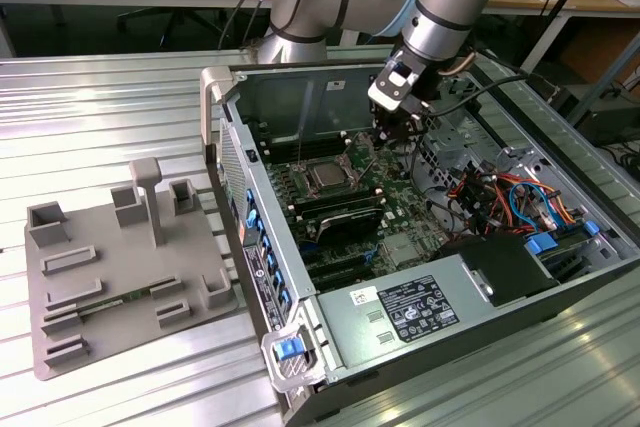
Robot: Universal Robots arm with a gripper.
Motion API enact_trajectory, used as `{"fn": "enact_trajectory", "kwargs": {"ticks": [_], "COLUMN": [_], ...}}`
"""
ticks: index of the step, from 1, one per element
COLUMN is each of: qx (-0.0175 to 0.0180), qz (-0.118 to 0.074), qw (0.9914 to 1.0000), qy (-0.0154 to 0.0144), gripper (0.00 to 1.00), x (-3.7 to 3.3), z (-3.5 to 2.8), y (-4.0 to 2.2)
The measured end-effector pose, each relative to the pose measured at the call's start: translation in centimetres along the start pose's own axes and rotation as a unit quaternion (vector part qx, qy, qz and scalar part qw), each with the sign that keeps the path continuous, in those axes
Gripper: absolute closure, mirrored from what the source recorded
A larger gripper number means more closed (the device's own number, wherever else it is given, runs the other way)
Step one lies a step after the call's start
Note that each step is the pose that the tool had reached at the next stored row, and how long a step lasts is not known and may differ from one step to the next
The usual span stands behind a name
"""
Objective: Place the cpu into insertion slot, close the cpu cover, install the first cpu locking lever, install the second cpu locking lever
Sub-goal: 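Close the cpu cover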
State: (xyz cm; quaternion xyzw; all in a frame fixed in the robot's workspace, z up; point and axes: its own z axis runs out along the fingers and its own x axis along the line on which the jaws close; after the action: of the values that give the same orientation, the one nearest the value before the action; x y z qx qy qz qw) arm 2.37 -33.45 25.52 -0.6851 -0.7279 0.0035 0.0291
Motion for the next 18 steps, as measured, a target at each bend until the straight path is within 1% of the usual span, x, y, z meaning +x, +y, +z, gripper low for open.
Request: {"fn": "enact_trajectory", "kwargs": {"ticks": [2, 3, 9, 11, 15, 18], "qx": [-0.0007, -0.0014, -0.0027, -0.0034, -0.0034, -0.0035], "qz": [0.000, 0.000, 0.000, 0.000, 0.000, 0.000], "qw": [1.00000, 1.00000, 1.00000, 0.99999, 0.99999, 0.99999], "qy": [0.0001, 0.0002, 0.0008, 0.0016, 0.0024, 0.0035], "gripper": [0.89, 0.89, 0.89, 0.89, 0.89, 0.89], "x": [0.02, 0.03, 0.07, 0.05, 0.06, 0.05], "z": [0.02, 0.03, 0.07, 0.08, 0.09, 0.11], "y": [-0.27, -0.52, -1.27, -1.65, -1.84, -2.08]}}
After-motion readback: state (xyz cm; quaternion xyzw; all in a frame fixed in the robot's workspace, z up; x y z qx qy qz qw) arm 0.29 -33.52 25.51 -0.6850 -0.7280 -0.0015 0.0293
